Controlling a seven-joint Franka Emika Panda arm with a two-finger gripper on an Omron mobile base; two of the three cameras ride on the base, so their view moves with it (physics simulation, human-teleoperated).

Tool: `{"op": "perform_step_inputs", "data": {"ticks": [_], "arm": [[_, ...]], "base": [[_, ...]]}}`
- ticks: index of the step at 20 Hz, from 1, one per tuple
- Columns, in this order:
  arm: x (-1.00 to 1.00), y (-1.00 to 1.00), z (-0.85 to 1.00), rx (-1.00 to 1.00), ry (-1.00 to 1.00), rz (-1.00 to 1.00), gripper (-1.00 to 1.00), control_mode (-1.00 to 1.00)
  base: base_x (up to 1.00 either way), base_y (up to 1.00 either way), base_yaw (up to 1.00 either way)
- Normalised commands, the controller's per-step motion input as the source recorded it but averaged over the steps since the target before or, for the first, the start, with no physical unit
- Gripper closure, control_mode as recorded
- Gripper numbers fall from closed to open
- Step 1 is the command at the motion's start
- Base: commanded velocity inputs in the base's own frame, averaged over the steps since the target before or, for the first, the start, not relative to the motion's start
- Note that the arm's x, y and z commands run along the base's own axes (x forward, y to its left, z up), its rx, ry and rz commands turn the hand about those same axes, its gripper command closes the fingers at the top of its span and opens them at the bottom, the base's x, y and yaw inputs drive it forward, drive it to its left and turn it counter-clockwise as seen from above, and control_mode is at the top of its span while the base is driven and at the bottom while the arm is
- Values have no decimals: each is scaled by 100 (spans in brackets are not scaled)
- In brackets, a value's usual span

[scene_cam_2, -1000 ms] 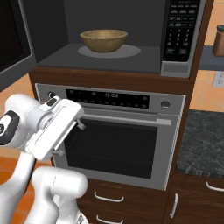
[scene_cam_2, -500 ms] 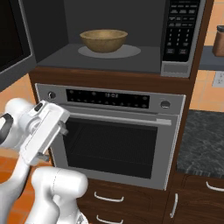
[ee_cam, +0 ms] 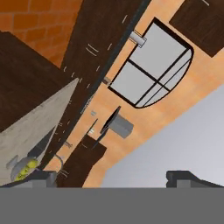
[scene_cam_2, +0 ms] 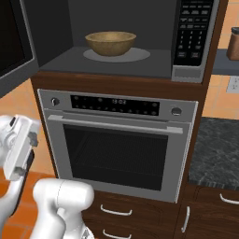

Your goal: Open the microwave, place the bowl with waffle inside the microwave, then close the microwave door and turn it on.

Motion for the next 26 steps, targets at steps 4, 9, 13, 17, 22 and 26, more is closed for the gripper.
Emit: {"op": "perform_step_inputs", "data": {"ticks": [4,9,13,17,22,26], "arm": [[-13,79,-24,-23,4,3,-100,-100],[-2,79,0,-15,15,7,-100,-100],[1,78,0,-11,24,13,-100,-100],[18,80,-30,-5,21,18,-100,-100],[30,70,-30,-1,23,15,-100,-100],[41,71,3,0,29,13,-100,-100]], "base": [[0,0,0],[0,0,0],[0,0,0],[0,0,0],[0,0,0],[0,0,0]]}}
